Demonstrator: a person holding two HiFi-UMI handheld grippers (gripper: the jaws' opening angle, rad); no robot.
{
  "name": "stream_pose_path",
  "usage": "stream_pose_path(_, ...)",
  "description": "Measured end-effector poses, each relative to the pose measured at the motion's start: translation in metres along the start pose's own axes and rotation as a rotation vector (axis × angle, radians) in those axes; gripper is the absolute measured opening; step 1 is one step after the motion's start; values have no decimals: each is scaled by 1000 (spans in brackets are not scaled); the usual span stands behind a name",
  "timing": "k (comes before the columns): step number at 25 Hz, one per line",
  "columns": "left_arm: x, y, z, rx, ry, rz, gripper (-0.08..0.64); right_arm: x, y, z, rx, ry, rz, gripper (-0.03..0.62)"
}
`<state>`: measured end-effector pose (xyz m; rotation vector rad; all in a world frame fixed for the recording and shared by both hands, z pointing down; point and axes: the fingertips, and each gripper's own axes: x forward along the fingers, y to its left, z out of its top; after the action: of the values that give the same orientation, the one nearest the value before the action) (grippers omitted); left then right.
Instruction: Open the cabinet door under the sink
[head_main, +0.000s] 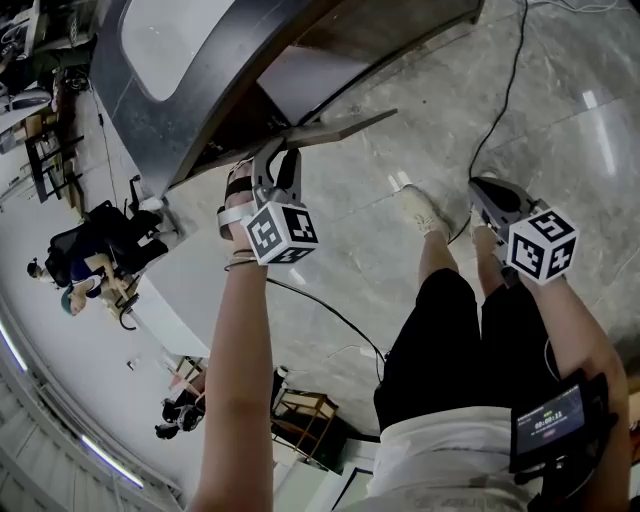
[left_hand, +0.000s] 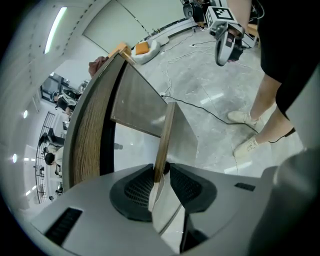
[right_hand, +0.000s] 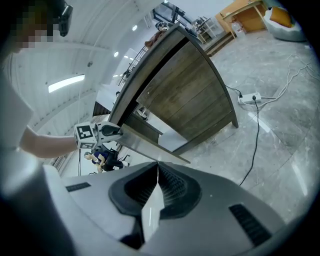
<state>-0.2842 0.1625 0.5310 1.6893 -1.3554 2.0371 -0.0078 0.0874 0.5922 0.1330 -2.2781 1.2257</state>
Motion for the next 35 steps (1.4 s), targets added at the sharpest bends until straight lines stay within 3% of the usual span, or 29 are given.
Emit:
stream_pose_path(9,-39,-45,-23,44,-23,49,110,-13,18,-23,-10,21,-10,15)
stream_pose_path(27,-69,-95,-55,188,-50,-107,120,-14,19,-25,-40,33,1,15)
stream_pose_path(35,-65,-92,-38,203,-98,-113,129,-12,12,-16,-65,33,-27,15)
